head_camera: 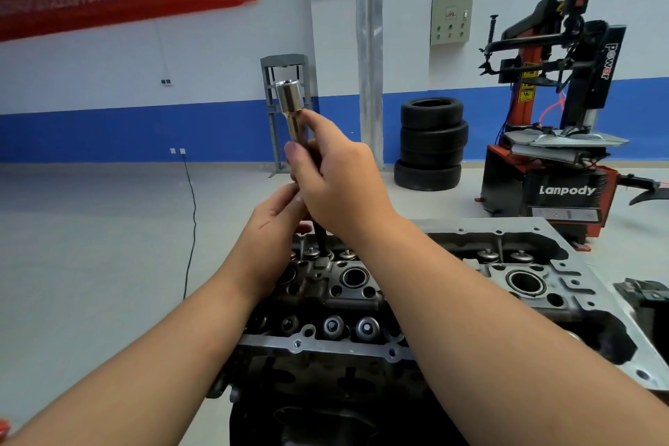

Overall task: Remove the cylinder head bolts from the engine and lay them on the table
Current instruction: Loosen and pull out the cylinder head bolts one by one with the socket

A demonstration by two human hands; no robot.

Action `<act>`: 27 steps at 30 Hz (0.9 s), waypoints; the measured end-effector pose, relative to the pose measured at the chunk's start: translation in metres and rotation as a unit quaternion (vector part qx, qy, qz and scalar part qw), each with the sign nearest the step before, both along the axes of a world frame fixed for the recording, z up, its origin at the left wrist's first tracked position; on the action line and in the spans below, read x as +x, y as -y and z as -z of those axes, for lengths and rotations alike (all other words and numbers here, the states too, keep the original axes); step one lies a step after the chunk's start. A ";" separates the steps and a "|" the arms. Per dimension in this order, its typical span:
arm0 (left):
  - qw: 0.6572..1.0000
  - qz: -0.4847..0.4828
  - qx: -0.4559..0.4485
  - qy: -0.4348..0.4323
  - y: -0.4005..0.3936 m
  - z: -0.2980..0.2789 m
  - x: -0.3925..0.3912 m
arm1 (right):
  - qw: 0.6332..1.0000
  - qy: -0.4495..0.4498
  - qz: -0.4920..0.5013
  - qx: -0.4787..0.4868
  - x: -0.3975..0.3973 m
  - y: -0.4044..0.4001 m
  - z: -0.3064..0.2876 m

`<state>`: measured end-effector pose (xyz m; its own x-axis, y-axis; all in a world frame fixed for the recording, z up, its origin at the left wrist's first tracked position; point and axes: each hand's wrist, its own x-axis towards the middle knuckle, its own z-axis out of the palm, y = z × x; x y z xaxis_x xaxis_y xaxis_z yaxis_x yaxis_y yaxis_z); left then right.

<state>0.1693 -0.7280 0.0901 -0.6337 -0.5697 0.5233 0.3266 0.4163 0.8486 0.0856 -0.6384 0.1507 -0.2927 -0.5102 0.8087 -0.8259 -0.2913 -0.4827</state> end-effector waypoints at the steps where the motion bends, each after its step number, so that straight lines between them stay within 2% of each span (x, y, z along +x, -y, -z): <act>1: 1.000 0.005 0.001 0.001 0.000 0.000 0.000 | 1.000 0.002 -0.002 0.005 0.000 0.000 0.000; 5: 0.999 -0.016 -0.036 -0.002 -0.002 -0.001 0.000 | 0.999 -0.018 0.002 -0.028 -0.001 -0.001 0.001; 8: 0.999 -0.040 -0.019 -0.019 0.000 -0.001 -0.001 | 0.998 -0.034 0.010 -0.060 -0.004 0.000 0.001; 15: 1.000 -0.009 0.006 0.005 -0.001 -0.001 0.001 | 1.000 -0.017 -0.005 0.025 -0.004 0.001 0.001; 22: 1.000 -0.017 0.020 -0.016 0.000 -0.002 0.000 | 0.999 -0.032 -0.003 -0.032 -0.003 0.000 0.003; 27: 0.999 0.020 0.024 0.014 0.000 -0.001 0.001 | 0.999 -0.048 0.013 0.017 -0.006 0.001 0.002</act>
